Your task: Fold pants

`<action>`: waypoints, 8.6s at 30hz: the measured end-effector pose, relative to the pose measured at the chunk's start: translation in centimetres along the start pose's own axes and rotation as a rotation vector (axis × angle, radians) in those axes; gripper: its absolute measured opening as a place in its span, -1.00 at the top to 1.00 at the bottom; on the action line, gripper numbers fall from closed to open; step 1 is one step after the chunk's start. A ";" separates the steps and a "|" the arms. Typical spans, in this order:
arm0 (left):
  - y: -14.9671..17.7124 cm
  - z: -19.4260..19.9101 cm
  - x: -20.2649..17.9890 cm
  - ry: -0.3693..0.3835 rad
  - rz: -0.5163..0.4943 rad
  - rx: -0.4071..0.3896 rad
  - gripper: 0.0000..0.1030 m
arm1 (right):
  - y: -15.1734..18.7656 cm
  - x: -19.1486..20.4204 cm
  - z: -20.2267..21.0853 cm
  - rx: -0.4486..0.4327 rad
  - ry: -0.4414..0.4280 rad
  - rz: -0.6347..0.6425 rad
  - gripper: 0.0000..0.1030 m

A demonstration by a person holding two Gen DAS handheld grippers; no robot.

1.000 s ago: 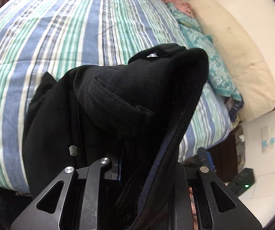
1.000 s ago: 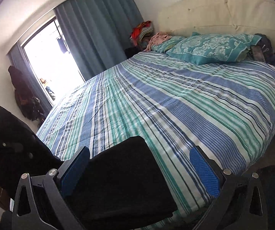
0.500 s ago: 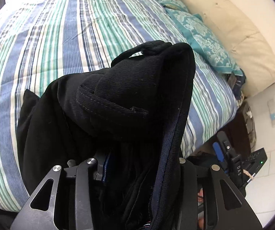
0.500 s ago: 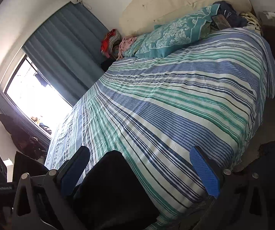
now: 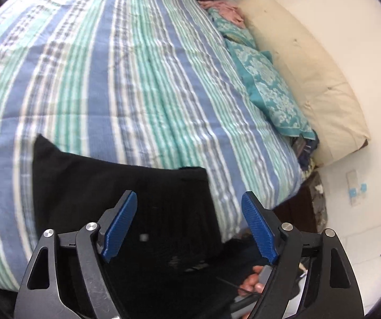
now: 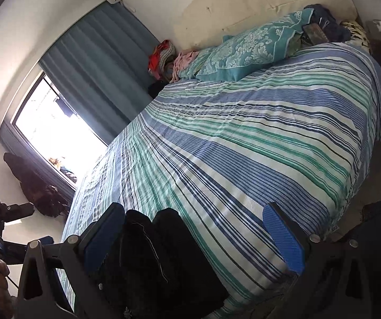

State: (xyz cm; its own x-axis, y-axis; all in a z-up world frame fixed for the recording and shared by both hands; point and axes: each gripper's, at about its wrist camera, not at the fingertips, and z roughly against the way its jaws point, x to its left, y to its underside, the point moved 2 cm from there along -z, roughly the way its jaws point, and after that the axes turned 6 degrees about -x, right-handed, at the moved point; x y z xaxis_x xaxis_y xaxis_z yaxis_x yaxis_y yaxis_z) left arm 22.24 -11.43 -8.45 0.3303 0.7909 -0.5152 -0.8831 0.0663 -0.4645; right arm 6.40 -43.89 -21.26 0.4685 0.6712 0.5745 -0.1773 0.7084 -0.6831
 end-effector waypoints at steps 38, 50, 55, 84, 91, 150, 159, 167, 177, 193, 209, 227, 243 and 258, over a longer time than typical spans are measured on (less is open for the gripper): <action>13.7 1.3 22.5 -0.287 0.324 -0.028 -0.62 | 4.5 9.3 -12.3 0.903 -0.398 0.615 0.44; 13.9 1.8 22.9 -0.310 0.341 -0.037 -0.62 | 5.7 8.3 -11.5 1.017 -0.420 0.670 0.43; 13.9 1.7 23.0 -0.313 0.346 -0.035 -0.62 | 5.4 7.4 -11.6 1.010 -0.382 0.644 0.04; 13.8 1.7 21.8 -0.329 0.307 -0.031 -0.62 | 3.9 12.5 -6.6 0.868 -0.430 0.710 0.63; 12.9 1.5 18.7 -0.312 0.209 -0.054 -0.62 | 0.8 11.1 -5.0 0.816 -0.366 0.774 0.80; 12.6 -5.3 5.5 -0.518 -0.272 -0.010 -0.71 | 7.5 7.0 -5.1 0.660 -0.003 0.784 -0.02; 11.1 -3.8 10.7 -0.391 -0.059 -0.009 -0.73 | 1.9 4.2 -2.9 0.550 -0.124 0.490 -0.44; 9.4 -6.8 13.9 -0.090 0.126 0.065 -0.73 | -2.2 -2.2 -9.8 0.733 -0.234 0.170 -0.44; 9.0 -11.6 10.8 -0.045 0.020 0.149 -0.89 | 4.6 0.8 -13.8 1.014 -0.354 0.224 -0.56; 0.4 -3.3 6.5 -0.079 -0.101 -0.081 0.63 | 2.7 12.5 -11.0 0.859 -0.560 0.323 0.35; -3.0 -7.6 24.5 -0.465 0.158 -0.125 -0.65 | 9.4 17.1 -28.1 0.846 -0.249 0.134 -0.12; 4.3 -1.5 14.5 -0.691 -0.142 -0.256 -0.88 | 6.3 13.4 -11.5 0.504 -0.091 0.413 -1.00; 7.1 2.2 13.5 -0.690 -0.097 -0.323 -0.94 | 9.9 17.2 -2.9 0.214 0.072 0.750 -1.00; 9.7 5.2 10.3 -0.886 -0.261 -0.494 -0.94 | 9.6 21.0 1.7 0.175 0.057 0.795 -1.00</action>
State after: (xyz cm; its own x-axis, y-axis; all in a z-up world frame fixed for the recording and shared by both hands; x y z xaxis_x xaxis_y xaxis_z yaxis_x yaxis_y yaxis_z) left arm 15.41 0.53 -14.54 -0.0472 0.9637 0.2626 -0.5194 0.2009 -0.8306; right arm 13.09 -22.62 -15.03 0.1884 0.9788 -0.0799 -0.6056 0.0517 -0.7941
